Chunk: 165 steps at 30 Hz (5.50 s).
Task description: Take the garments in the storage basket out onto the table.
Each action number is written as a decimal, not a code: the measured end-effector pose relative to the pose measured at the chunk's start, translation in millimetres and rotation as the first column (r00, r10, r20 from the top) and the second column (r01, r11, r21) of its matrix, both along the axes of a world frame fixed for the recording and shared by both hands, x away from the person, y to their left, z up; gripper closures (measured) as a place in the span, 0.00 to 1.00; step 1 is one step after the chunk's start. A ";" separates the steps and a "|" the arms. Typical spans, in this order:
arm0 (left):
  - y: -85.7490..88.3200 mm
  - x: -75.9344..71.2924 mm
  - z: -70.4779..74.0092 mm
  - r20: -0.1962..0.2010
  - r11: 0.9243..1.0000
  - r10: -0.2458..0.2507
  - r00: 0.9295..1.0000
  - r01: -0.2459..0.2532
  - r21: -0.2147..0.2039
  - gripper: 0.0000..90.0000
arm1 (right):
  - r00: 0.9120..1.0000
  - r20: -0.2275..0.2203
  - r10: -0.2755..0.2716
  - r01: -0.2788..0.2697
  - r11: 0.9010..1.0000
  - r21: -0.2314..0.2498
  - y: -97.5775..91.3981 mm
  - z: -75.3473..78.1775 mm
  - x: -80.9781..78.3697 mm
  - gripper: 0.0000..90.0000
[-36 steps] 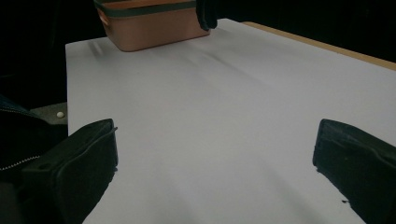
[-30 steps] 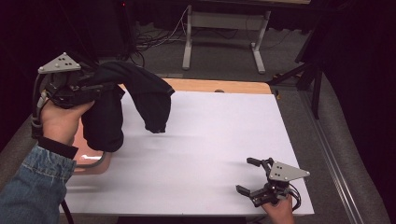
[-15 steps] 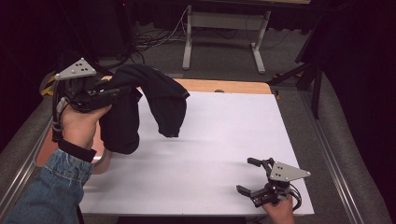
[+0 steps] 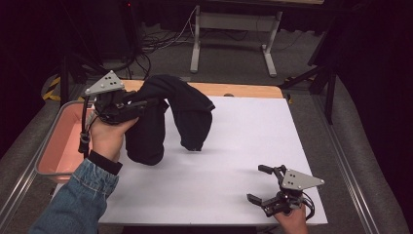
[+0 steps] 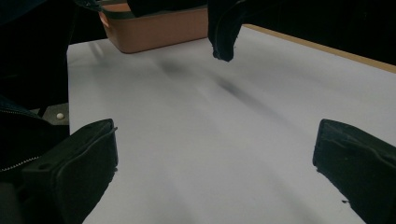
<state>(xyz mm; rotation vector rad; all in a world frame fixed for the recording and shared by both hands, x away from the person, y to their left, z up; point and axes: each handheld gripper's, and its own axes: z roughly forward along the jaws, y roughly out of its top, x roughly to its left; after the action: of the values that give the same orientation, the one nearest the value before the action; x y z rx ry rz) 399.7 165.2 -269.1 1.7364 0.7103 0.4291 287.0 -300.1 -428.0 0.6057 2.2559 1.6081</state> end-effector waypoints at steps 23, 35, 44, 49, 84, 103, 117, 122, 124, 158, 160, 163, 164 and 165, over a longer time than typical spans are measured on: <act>-60.1 -2.3 -24.7 -0.039 0.980 -0.181 0.983 0.178 -0.087 0.71 | 1.000 -0.002 0.006 -0.006 1.000 0.004 -0.6 -0.2 -0.8 0.01; -79.6 -0.5 -51.7 -0.081 0.971 -0.227 0.971 0.219 -0.095 0.71 | 1.000 -0.003 0.008 -0.008 1.000 0.004 -0.8 -0.3 -0.8 0.01; -89.4 5.4 -86.5 -0.161 0.981 -0.192 0.968 0.185 -0.054 0.70 | 1.000 -0.004 0.008 -0.008 1.000 0.002 -0.6 -0.3 -0.9 0.01; -92.6 10.2 -96.5 -0.183 0.986 -0.157 0.970 0.164 0.025 0.69 | 1.000 -0.005 0.010 -0.010 1.000 0.001 -0.7 -0.4 -0.9 0.01; -74.3 47.5 -140.5 -0.347 0.986 0.012 0.938 0.046 0.160 0.54 | 1.000 -0.011 0.019 -0.019 1.000 -0.001 0.1 -0.8 -0.3 0.01; -61.6 41.8 -133.0 -0.317 0.990 -0.005 0.949 0.050 0.135 0.18 | 1.000 -0.012 0.020 -0.020 1.000 0.003 0.3 -0.9 0.5 0.01; -46.6 16.6 -102.3 -0.236 0.986 -0.145 0.961 0.159 0.042 0.12 | 1.000 -0.014 0.027 -0.027 1.000 -0.004 2.1 -1.1 0.9 0.01; -37.7 6.2 -94.1 -0.212 0.979 -0.184 0.960 0.197 0.045 0.11 | 1.000 -0.014 0.026 -0.026 1.000 -0.004 1.9 -1.1 1.0 0.01; -34.2 1.8 -92.0 -0.197 0.977 -0.195 0.961 0.208 0.048 0.09 | 1.000 -0.015 0.026 -0.026 1.000 -0.005 2.3 -1.2 1.0 0.01; 28.6 -61.7 -126.3 -0.122 0.951 -0.308 0.944 0.308 -0.015 0.00 | 0.999 -0.033 0.037 -0.037 0.999 -0.009 3.8 -2.6 0.5 0.01; 32.5 -65.6 -132.9 -0.115 0.955 -0.295 0.948 0.296 -0.014 0.00 | 0.999 -0.032 0.038 -0.038 0.999 -0.010 4.0 -2.6 0.4 0.01; 37.2 -69.8 -144.9 -0.102 0.959 -0.283 0.954 0.278 -0.057 0.00 | 0.999 -0.031 0.036 -0.037 0.999 -0.008 3.7 -2.4 0.3 0.01; 37.2 -69.8 -144.9 -0.102 0.959 -0.283 0.954 0.278 -0.057 0.00 | 0.999 -0.031 0.036 -0.037 0.999 -0.008 3.7 -2.4 0.3 0.01; 39.0 -71.2 -150.0 -0.103 0.960 -0.279 0.955 0.274 -0.066 0.00 | 0.999 -0.030 0.036 -0.036 0.999 -0.010 3.8 -2.4 0.2 0.01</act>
<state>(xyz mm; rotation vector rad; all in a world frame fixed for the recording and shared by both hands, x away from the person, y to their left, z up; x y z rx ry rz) 328.4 204.3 -419.1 1.7892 0.5405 0.1201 287.2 -296.3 -430.5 0.5943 2.3079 1.6135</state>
